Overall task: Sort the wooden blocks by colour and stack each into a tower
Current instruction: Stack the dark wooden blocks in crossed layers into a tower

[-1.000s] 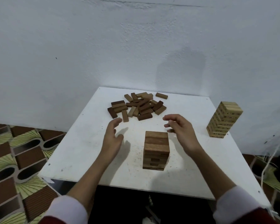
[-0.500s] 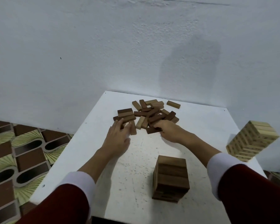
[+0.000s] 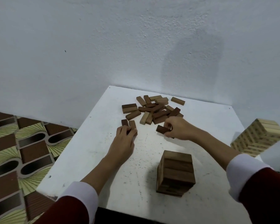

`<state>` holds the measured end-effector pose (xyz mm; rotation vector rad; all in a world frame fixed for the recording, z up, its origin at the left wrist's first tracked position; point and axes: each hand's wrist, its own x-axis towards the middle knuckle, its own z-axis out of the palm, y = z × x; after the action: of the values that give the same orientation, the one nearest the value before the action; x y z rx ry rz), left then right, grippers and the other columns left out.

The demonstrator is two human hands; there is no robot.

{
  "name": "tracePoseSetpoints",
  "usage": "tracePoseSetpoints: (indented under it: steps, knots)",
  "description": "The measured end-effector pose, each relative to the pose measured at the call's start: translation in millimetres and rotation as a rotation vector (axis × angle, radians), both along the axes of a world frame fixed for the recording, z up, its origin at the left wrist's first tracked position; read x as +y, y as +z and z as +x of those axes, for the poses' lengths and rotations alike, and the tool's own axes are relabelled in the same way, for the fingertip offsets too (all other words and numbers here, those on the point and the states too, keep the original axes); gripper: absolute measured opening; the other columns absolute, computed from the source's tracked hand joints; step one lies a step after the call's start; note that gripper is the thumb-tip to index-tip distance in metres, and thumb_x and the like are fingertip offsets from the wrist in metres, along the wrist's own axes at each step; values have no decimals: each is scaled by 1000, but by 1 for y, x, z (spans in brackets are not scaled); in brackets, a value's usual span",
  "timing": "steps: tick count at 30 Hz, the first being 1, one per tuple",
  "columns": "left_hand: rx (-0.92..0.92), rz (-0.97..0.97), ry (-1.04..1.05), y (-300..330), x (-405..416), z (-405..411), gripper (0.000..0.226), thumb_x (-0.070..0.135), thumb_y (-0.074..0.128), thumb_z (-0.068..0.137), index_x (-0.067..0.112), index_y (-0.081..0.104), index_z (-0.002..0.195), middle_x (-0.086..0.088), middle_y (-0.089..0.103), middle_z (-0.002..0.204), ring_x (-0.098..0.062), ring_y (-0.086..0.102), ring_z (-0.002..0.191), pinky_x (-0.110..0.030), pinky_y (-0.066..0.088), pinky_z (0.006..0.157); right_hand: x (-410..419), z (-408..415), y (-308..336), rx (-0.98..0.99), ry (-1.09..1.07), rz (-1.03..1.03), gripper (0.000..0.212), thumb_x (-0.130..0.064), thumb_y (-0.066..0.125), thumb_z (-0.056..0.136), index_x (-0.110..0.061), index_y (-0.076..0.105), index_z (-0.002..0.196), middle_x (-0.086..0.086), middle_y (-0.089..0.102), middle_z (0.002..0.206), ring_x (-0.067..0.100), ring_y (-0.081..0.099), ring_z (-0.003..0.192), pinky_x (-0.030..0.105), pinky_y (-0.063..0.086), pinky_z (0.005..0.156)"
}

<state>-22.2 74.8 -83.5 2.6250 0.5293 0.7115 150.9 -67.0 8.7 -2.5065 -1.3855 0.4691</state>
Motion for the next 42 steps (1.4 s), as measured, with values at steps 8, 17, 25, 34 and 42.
tracePoseSetpoints:
  steps: [8, 17, 25, 34, 42]
  knots:
    - [-99, -120, 26, -1, -10, -37, 16, 22, 69, 82, 9, 64, 91, -1, 46, 107, -12, 33, 102, -24, 38, 81, -6, -58, 72, 65, 9, 112, 15, -20, 70, 80, -12, 59, 72, -3, 49, 70, 9, 42, 60, 18, 32, 52]
    - [-158, -336, 160, -3, -7, -70, 8, 4, 67, 78, 10, 64, 83, -4, 50, 120, -23, 40, 108, -22, 35, 84, 11, -152, 91, 91, 119, 198, 39, -20, 65, 87, -15, 58, 125, 3, 65, 106, 7, 51, 79, 12, 37, 59]
    - [-218, -467, 216, -4, -6, -81, 16, 7, 72, 70, 14, 59, 78, 1, 43, 104, -17, 44, 101, -16, 44, 77, 42, -189, -16, 110, -258, 369, 29, -10, 51, 90, -4, 55, 118, 10, 47, 118, 25, 49, 108, 34, 44, 90]
    - [-126, -516, 84, -1, -3, -86, 78, 47, 67, 60, 25, 44, 132, 6, 39, 130, -12, 51, 106, -30, 50, 87, 44, -179, -68, 236, -453, 511, 38, -18, 49, 96, -3, 47, 131, 7, 44, 126, 22, 47, 117, 31, 41, 98]
    - [49, -508, -68, 2, 15, -86, 101, 34, 73, 56, 23, 28, 146, 4, 40, 142, -12, 39, 128, -34, 37, 105, 38, -179, -79, 343, -356, 529, 64, -4, 49, 89, -16, 25, 147, 0, 30, 147, 20, 33, 130, 38, 33, 109]
